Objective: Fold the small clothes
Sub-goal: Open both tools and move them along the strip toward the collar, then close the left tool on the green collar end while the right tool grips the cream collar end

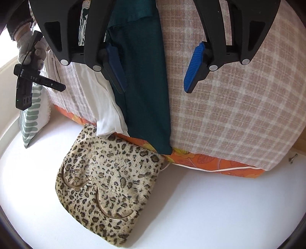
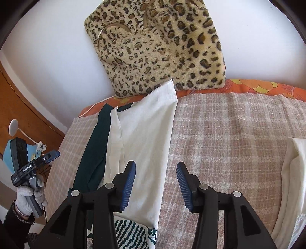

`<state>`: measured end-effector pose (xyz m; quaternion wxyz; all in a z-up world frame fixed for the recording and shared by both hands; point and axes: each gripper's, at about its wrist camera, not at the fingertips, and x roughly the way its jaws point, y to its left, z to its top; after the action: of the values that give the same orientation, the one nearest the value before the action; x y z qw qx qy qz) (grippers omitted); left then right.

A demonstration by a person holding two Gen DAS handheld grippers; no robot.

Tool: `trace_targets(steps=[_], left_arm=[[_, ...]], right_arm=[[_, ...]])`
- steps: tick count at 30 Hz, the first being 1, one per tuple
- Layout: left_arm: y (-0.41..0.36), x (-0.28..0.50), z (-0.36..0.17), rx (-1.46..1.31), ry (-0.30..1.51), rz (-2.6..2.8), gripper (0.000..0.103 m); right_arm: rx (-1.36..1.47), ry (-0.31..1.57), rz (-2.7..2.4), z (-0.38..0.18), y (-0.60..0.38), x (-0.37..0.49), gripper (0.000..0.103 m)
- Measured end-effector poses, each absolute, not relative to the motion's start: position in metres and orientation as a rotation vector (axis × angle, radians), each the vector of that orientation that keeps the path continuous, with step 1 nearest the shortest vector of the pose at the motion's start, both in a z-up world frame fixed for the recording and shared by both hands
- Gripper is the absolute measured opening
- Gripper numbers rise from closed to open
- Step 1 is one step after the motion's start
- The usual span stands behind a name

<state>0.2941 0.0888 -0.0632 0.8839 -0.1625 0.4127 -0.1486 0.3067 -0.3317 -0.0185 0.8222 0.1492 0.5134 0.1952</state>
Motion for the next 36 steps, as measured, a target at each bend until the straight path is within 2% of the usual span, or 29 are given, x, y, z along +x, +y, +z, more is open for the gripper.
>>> trace_targets(steps=[7, 16, 18, 19, 20, 21, 22, 23, 24, 25, 33, 35, 36], left_arm=[[0.080, 0.367, -0.093, -0.368, 0.905, -0.295, 0.062], [0.064, 0.424, -0.121, -0.379, 0.922, -0.291, 0.061], [0.056, 0.432, -0.121, -0.356, 0.919, -0.299, 0.057], [0.052, 0.434, -0.120, -0.340, 0.910, -0.304, 0.053], [0.047, 0.436, -0.122, -0.324, 0.913, -0.314, 0.042], [0.042, 0.438, -0.124, -0.300, 0.915, -0.306, 0.028], [0.038, 0.437, -0.125, -0.270, 0.900, -0.285, 0.023], [0.035, 0.438, -0.126, -0.247, 0.890, -0.270, 0.013], [0.035, 0.439, -0.127, -0.240, 0.892, -0.262, 0.006], [0.036, 0.440, -0.128, -0.246, 0.891, -0.255, 0.006], [0.038, 0.443, -0.129, -0.256, 0.891, -0.246, 0.004], [0.040, 0.443, -0.129, -0.265, 0.891, -0.250, 0.004], [0.042, 0.443, -0.129, -0.271, 0.891, -0.252, 0.004]], right_arm=[[0.356, 1.151, 0.413, -0.054, -0.320, 0.364, 0.047], [0.173, 1.198, 0.449, -0.068, -0.284, 0.395, 0.046], [0.123, 1.195, 0.451, -0.068, -0.276, 0.398, 0.042], [0.103, 1.198, 0.456, -0.068, -0.273, 0.399, 0.036], [0.080, 1.202, 0.462, -0.068, -0.269, 0.399, 0.032], [0.055, 1.204, 0.467, -0.069, -0.265, 0.399, 0.023], [0.027, 1.201, 0.461, -0.069, -0.262, 0.398, 0.014], [0.003, 1.196, 0.458, -0.069, -0.258, 0.397, 0.010], [-0.006, 1.193, 0.460, -0.068, -0.257, 0.396, 0.002], [-0.006, 1.189, 0.457, -0.066, -0.256, 0.395, 0.000], [0.066, 1.192, 0.346, -0.062, -0.300, 0.403, 0.002], [0.091, 1.180, 0.328, -0.054, -0.308, 0.411, 0.020], [0.129, 1.164, 0.354, -0.050, -0.310, 0.415, 0.043]])
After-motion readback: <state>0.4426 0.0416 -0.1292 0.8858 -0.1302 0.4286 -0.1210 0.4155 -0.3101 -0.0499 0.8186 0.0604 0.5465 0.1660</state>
